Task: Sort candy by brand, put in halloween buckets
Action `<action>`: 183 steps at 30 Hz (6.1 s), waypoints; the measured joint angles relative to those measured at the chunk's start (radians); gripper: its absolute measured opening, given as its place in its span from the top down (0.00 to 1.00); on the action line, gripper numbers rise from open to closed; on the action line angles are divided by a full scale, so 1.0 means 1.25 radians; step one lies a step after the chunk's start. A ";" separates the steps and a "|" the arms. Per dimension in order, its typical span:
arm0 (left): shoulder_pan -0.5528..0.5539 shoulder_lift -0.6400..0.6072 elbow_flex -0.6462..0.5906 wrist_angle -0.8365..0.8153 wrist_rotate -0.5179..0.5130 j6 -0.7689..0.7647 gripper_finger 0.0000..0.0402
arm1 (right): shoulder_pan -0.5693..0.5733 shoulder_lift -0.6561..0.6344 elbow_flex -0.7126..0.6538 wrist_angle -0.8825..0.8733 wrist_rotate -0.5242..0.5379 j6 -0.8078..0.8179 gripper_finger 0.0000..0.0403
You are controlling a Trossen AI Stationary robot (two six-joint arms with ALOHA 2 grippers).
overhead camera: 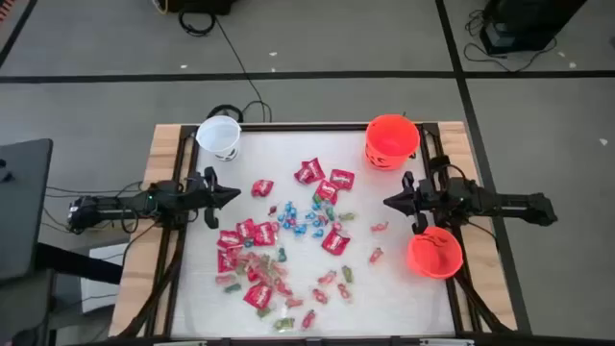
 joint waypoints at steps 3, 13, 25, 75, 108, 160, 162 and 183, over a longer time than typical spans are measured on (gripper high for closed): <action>0.000 0.000 0.000 0.000 0.000 0.000 0.96 | 0.000 0.000 0.000 0.000 0.000 0.000 0.93; 0.000 0.000 0.000 0.000 0.000 0.000 0.96 | 0.000 0.000 0.000 0.000 0.000 0.000 0.93; 0.000 0.000 0.000 0.000 0.000 0.000 0.96 | 0.000 0.000 0.000 0.000 0.000 0.000 0.93; 0.064 0.364 0.094 0.142 -0.138 0.023 0.96 | -0.109 0.548 0.300 -0.044 0.192 0.144 0.93; 0.087 0.520 0.159 0.084 -0.104 0.001 0.86 | -0.240 1.635 1.159 -0.328 0.022 -0.328 0.45; 0.087 0.636 0.159 0.235 -0.101 0.044 0.81 | -0.464 1.087 0.912 -0.701 0.288 -0.082 0.56; 0.089 0.636 0.159 0.238 -0.103 0.045 0.81 | -0.426 1.075 0.916 -0.630 0.237 -0.093 0.53; 0.090 0.645 0.159 0.251 -0.113 0.060 0.81 | -0.258 1.512 0.982 -0.270 0.148 -0.090 0.52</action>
